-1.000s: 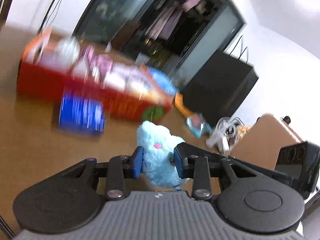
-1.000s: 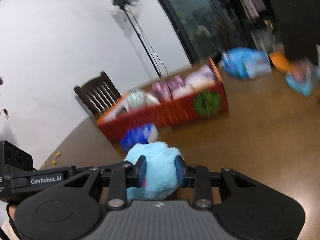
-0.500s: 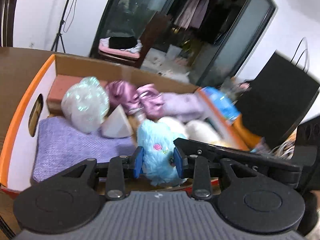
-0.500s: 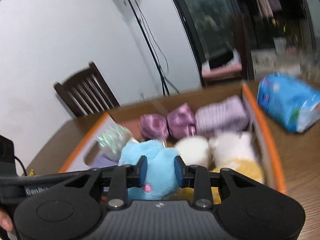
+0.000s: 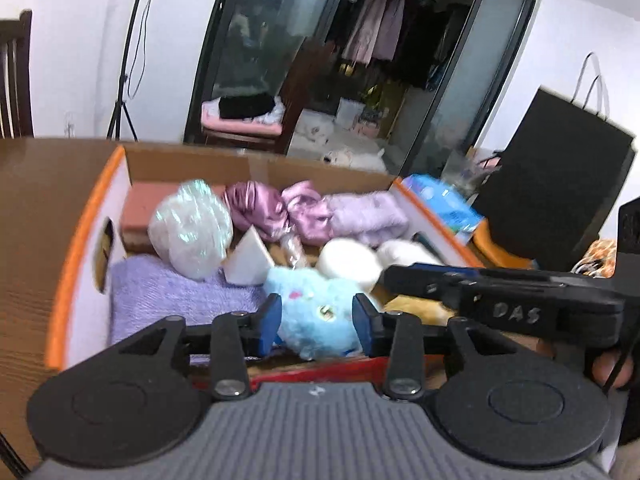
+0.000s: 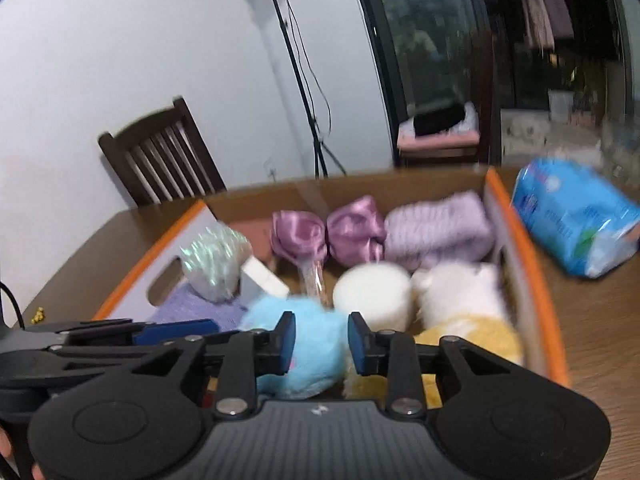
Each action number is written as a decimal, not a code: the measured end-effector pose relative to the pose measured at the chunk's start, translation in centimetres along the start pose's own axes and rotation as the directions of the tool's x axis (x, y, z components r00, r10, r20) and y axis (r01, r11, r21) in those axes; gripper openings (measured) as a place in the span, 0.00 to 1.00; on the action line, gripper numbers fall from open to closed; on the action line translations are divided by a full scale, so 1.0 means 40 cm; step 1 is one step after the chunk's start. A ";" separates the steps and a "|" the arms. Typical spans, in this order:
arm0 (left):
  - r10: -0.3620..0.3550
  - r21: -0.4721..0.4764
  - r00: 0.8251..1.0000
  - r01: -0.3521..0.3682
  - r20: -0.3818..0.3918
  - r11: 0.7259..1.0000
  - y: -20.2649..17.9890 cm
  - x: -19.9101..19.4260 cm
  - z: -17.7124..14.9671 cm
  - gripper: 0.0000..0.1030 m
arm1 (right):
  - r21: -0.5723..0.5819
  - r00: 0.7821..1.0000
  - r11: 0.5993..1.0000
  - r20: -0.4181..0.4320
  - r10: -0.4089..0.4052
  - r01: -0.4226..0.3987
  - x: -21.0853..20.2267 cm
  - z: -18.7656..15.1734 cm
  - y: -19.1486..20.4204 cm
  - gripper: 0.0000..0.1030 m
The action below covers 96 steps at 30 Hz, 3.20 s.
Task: Organize soft objects
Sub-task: 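Lower the plush toy into the box and open both grippers, then move both grippers to the blue tissue packet and close on it, then lift the blue tissue packet and carry it over the box with both grippers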
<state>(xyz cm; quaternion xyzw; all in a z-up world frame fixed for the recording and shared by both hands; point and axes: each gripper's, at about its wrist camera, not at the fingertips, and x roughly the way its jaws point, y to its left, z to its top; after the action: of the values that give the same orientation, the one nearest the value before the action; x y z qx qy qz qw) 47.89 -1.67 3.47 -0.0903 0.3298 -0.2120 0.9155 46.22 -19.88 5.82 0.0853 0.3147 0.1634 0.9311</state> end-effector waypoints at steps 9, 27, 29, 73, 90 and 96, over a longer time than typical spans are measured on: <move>0.089 0.106 0.978 -0.110 0.187 0.988 -0.077 -0.325 -0.022 0.51 | -0.071 0.987 0.997 0.161 -0.021 0.033 -0.328 0.020 0.016 0.40; 0.258 0.129 0.885 -0.329 0.388 0.936 -0.240 -0.652 -0.529 1.00 | -0.130 0.968 0.991 0.241 0.071 -0.041 -0.699 -0.449 0.117 0.71; 0.255 0.136 0.903 -0.318 0.346 0.938 -0.240 -0.646 -0.556 1.00 | -0.092 0.973 0.995 0.223 0.057 -0.037 -0.698 -0.494 0.121 0.74; -0.066 -0.169 0.998 0.065 -0.004 0.983 0.111 -0.085 -0.229 0.28 | 0.144 0.985 0.974 0.025 0.171 -0.173 -0.024 -0.266 0.057 0.22; -0.034 -0.122 0.995 0.045 0.092 0.991 -0.074 -0.361 -0.353 0.24 | 0.087 0.977 0.981 0.139 0.163 -0.176 -0.325 -0.368 0.139 0.13; -0.065 -0.133 0.994 0.075 0.083 0.988 -0.172 -0.472 -0.478 0.24 | 0.071 0.985 0.988 0.118 0.127 -0.135 -0.522 -0.504 0.169 0.14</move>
<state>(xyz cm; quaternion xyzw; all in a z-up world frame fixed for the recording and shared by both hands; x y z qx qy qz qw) 20.25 0.14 1.60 -0.1724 0.3040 -0.2173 0.9114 16.52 -19.93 3.35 0.1515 0.2613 0.2067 0.9306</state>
